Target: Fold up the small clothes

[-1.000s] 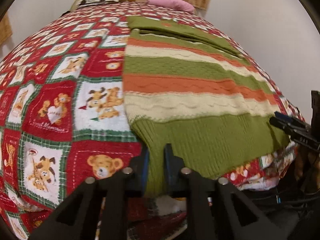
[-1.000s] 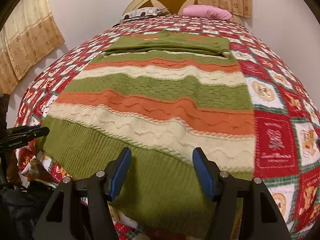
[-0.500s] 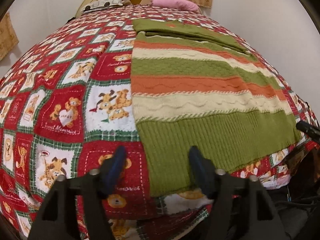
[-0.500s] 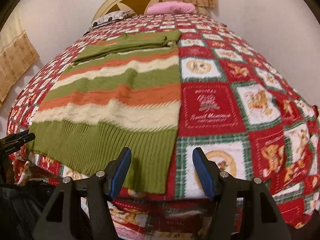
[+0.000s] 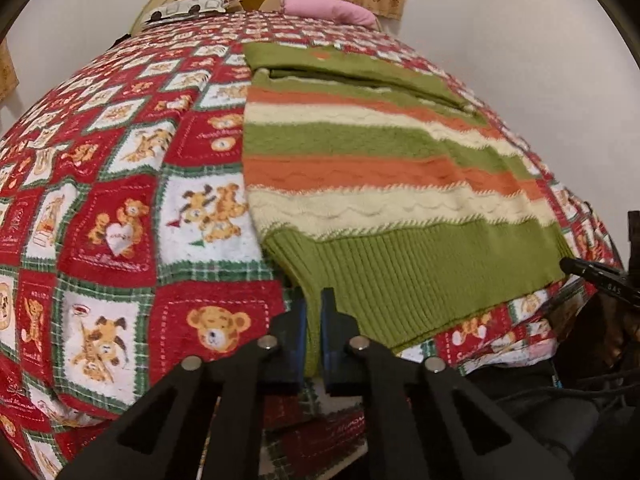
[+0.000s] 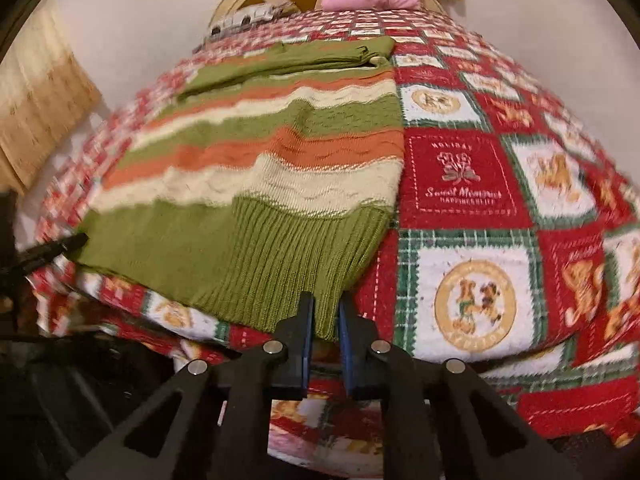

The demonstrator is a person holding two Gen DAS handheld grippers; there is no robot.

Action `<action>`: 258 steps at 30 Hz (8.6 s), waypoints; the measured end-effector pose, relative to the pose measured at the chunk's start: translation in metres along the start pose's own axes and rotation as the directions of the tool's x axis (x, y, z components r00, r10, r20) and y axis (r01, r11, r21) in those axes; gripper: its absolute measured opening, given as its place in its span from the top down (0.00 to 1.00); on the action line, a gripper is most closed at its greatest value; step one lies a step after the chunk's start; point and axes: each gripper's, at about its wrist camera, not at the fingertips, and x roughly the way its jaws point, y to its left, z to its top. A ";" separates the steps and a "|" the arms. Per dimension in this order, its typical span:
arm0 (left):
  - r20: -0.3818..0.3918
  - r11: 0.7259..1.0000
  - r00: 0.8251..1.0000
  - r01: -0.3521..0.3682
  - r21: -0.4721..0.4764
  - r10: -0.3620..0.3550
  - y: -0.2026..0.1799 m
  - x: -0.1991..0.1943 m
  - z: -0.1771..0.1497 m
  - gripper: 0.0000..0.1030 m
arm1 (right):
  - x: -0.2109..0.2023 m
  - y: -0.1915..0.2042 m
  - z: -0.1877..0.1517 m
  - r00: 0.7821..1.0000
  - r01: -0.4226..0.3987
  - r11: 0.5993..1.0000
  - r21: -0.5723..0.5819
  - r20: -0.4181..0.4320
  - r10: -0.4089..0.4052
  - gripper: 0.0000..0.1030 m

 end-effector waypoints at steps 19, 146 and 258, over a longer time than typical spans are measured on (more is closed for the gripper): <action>0.188 0.997 0.979 0.075 -0.002 -0.074 0.007 -0.029 0.056 0.95 | -0.059 -0.011 0.063 0.924 -0.228 0.972 0.049 0.325 0.201 0.91; 0.119 0.956 0.950 -0.293 0.029 0.288 0.040 0.164 0.250 0.23 | 0.176 -0.036 0.292 0.993 0.062 0.998 -0.013 0.105 -0.060 0.51; 0.041 0.982 0.993 -0.103 -0.156 0.111 0.104 0.184 0.303 0.00 | 0.198 0.289 0.218 0.969 0.121 0.780 -0.614 0.245 0.043 0.29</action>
